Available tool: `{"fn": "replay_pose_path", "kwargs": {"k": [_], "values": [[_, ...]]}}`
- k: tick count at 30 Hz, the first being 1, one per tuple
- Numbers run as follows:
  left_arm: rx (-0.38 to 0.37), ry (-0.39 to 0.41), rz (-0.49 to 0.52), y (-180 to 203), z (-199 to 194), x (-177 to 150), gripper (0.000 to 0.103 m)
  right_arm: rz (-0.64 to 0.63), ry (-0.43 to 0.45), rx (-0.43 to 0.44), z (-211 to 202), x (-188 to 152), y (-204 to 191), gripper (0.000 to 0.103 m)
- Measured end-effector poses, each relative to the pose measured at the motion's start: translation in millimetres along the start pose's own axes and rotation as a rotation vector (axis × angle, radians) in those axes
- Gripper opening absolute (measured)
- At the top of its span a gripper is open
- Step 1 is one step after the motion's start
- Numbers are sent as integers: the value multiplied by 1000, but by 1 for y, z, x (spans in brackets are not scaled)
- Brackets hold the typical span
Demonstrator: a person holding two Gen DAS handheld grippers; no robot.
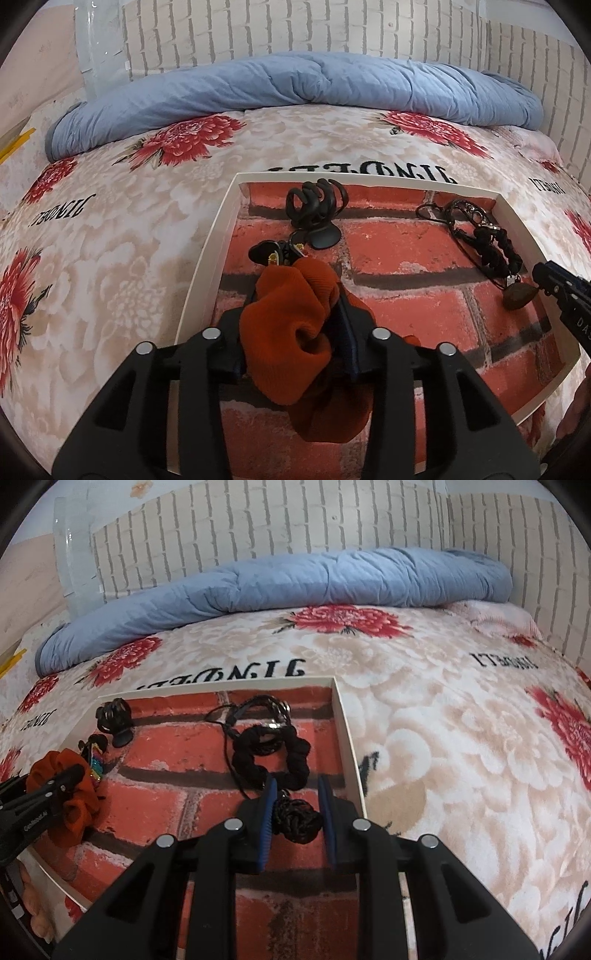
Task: Organize jewelry
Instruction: 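Carry the orange scrunchie and brown hair tie into the tray and release both, then withdraw both tools toward the pineapple plush clip and white watch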
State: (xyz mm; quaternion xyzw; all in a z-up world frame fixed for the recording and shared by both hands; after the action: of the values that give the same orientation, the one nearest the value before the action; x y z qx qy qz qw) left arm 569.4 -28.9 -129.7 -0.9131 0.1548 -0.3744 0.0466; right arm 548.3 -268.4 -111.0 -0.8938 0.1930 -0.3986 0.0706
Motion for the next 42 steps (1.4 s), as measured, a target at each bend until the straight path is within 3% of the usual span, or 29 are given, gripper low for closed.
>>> {"fn": "replay_pose_path", "kwargs": {"k": [1,5,7,8,10,18,22,28,34,42], "values": [[-1,-2,-3,-1,0,0,42,5,-1,0,0,0,1,24],[3,-8,-20,-4,0,-2,64,21,-11,-2,2,-1,6,25],[-4,-7,-24,-4,-1,-2,68,30,-14,0,3,0,7,27],[-5,-8,-23,-4,-2,-2,69,32,-11,3,2,0,7,31],[-8,-1,-18,-2,-5,0,74,33,6,7,-2,3,7,51],[-9,96,-36,-4,-38,16,98,35,81,49,-24,17,1,65],[1,148,-46,-9,-61,26,98,38,134,83,-44,27,-5,79],[38,203,-32,-15,-99,34,98,20,171,118,-78,36,-13,79],[111,223,0,-21,-134,32,98,-25,184,85,-106,30,-14,79],[126,213,-17,-33,-166,-3,98,-31,156,62,-135,-11,4,79]]}}
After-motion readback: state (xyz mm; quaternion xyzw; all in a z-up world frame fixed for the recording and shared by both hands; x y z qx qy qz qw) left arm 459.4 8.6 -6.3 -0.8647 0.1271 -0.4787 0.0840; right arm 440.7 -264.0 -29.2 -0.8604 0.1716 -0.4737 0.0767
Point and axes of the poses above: each gripper's, at about its wrist camera, not at the fingertips, and z roughly the way its jaws point, y to its right, x to its top, the point moved 10 cm from there along z, roughly the way its jaws point, and after that the axes turned 15 degrees about z, right-handed, at the moved point
